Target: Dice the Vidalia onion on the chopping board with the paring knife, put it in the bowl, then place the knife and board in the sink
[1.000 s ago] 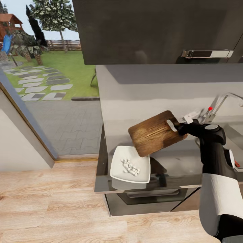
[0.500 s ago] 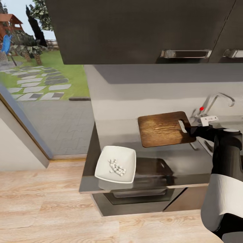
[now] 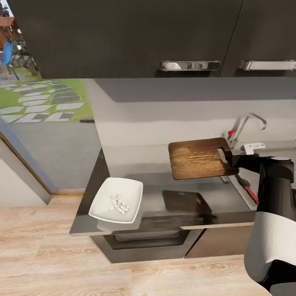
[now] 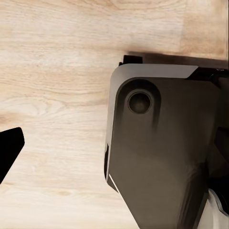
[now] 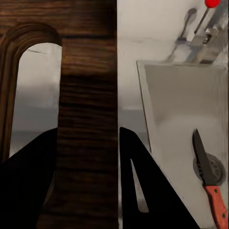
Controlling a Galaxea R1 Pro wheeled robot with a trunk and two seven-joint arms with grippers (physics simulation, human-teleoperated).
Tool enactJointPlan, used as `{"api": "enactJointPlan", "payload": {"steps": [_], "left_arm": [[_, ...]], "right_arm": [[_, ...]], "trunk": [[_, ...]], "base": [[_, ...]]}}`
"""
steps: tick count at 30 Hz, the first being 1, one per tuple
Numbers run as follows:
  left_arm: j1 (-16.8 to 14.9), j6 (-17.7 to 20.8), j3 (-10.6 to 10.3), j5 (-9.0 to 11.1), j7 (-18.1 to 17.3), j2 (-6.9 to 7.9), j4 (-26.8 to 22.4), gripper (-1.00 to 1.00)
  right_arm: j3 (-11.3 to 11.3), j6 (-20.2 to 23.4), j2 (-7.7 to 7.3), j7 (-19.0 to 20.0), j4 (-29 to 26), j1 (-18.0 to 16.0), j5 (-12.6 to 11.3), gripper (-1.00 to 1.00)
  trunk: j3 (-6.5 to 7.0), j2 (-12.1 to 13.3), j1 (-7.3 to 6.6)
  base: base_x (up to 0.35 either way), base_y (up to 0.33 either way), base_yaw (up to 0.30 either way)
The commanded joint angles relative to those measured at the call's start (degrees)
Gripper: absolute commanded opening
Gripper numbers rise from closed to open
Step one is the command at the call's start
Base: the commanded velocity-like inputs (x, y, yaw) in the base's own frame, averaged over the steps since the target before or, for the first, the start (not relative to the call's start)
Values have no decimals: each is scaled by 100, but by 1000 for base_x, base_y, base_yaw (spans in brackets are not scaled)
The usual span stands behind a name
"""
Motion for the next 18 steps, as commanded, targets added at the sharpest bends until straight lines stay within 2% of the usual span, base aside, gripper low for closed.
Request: {"api": "enactJointPlan", "payload": {"steps": [1,5,8,12,14,15,16,18], "left_arm": [[-12,-44,-44,48,3,-3,28,100],[-12,-44,-44,48,3,-4,28,100],[-12,-44,-44,48,3,-4,28,100],[-12,-44,-44,48,3,-4,28,100],[-12,-44,-44,48,3,-4,28,100],[-12,-44,-44,48,3,-4,28,100],[-12,-44,-44,48,3,-4,28,100],[-12,-44,-44,48,3,-4,28,100]], "right_arm": [[-6,21,1,50,-6,-6,55,-100],[-6,110,45,-298,-6,-7,245,-100],[-13,455,209,-720,-3,-7,272,-100],[-31,731,719,-1594,1,-7,270,-100],[-56,753,1078,-2145,2,-7,262,-100],[-165,760,1370,-2598,2,-7,246,-100],[-301,763,1555,-2867,2,-7,217,-100],[-671,760,1555,-3389,24,-7,5,-100]], "trunk": [[-10,-12,3],[-10,-12,3],[-10,-12,3],[-10,-12,3],[-10,-12,3],[-10,-12,3],[-10,-12,3],[-10,-12,3]], "base": [[0,-322,0],[0,-322,0],[0,-322,0],[0,-322,0],[0,-322,0],[0,-322,0],[0,-322,0],[0,-322,0]]}}
